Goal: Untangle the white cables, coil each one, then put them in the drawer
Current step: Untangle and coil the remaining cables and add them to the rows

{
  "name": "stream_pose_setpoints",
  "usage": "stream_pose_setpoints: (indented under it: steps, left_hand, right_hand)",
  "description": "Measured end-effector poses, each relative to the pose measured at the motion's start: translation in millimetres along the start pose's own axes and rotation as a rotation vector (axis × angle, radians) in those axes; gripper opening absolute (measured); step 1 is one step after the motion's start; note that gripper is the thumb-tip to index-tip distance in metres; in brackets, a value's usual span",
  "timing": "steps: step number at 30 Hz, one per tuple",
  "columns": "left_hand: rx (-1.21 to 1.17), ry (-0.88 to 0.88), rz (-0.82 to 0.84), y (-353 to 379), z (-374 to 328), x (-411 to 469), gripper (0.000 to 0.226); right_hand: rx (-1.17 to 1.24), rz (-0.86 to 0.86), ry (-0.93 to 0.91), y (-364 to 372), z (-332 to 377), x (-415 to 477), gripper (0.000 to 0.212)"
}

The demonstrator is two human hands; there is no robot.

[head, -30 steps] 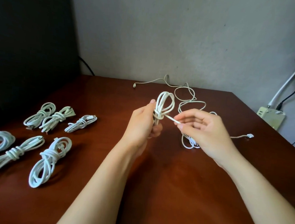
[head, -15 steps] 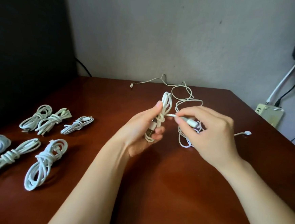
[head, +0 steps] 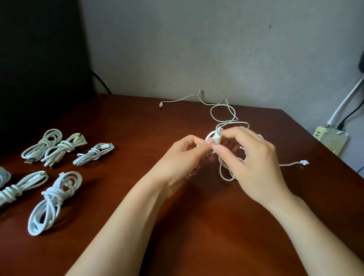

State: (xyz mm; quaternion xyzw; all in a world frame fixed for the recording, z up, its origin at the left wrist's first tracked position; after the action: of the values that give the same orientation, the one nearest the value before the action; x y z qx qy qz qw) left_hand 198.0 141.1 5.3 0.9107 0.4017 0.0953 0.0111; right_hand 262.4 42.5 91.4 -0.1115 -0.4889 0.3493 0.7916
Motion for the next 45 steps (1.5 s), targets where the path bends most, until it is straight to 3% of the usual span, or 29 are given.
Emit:
stream_pose_setpoints:
  steps: [5,11,16,21,27,31,35,45]
  left_hand:
    - [-0.135,-0.105,0.049,11,-1,-3,0.033]
    - [-0.196,-0.040,-0.014,1,-4,-2,0.017]
    - [0.089,0.152,-0.048,-8,-16,0,0.013]
    - [0.365,0.300,-0.020,-9,-23,3,0.007]
    - [0.208,0.221,-0.008,-2,-19,0,0.015]
    - [0.022,0.173,-0.094,-10,-19,1,0.018]
    - [-0.081,0.160,-0.109,-10,-17,1,0.015]
    - [0.017,0.248,-0.083,-5,-22,-1,0.005]
  right_hand:
    - [0.103,-0.010,0.140,-6,-17,4,0.005]
    - [0.064,0.035,0.079,2,-8,0,0.004]
    - [0.058,0.021,0.065,1,-6,0,0.016]
    - [0.013,-0.006,0.071,0,-12,1,0.011]
    - [0.100,-0.016,0.172,-2,-21,4,0.001]
    - [0.218,0.010,0.203,0,-15,4,0.022]
    - [0.333,0.073,0.279,6,-18,3,0.029]
    - [0.459,0.150,0.542,19,-40,0,0.009]
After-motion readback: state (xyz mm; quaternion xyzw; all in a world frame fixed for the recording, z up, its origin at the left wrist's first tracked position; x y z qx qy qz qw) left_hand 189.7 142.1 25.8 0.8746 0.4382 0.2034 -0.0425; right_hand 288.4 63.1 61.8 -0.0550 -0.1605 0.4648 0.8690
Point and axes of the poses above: each hand's wrist, its own x-axis towards the middle knuckle, its own y-axis out of the palm, z = x × y, the point moved 10 cm from there along x, towards the middle knuckle, and after that the axes turned 11 degrees about y, right-handed, at the moved point
